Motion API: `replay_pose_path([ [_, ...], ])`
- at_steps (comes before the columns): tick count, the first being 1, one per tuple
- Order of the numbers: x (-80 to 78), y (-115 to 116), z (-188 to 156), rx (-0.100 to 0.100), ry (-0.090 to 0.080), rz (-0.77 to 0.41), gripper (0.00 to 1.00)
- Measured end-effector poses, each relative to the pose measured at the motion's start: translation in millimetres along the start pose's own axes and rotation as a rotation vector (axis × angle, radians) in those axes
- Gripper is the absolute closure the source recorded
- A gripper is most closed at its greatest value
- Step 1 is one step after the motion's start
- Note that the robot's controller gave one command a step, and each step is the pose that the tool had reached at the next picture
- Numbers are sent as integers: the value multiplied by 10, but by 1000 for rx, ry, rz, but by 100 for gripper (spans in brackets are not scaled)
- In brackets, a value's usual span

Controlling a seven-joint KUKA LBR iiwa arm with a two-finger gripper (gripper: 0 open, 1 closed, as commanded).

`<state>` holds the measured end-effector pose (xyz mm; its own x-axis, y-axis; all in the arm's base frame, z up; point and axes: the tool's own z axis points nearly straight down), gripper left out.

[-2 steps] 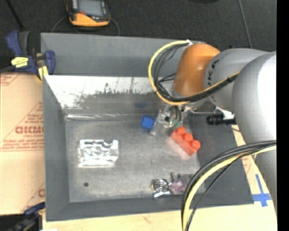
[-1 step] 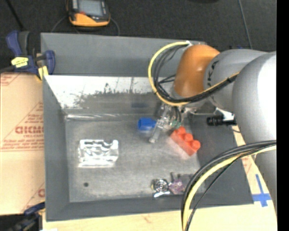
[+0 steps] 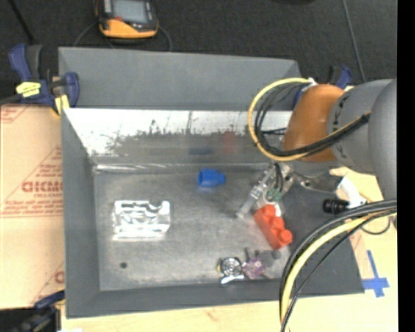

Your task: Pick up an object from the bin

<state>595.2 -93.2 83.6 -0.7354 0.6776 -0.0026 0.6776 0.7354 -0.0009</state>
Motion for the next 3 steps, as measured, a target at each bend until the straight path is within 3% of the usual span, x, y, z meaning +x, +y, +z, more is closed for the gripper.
replay_pose_path([
  [1, 196, -892, 85, -3, 2, -641, 0],
  [2, 196, -868, 76, -6, 0, -639, 100],
  [3, 77, -731, -1543, -5, -11, -615, 100],
])
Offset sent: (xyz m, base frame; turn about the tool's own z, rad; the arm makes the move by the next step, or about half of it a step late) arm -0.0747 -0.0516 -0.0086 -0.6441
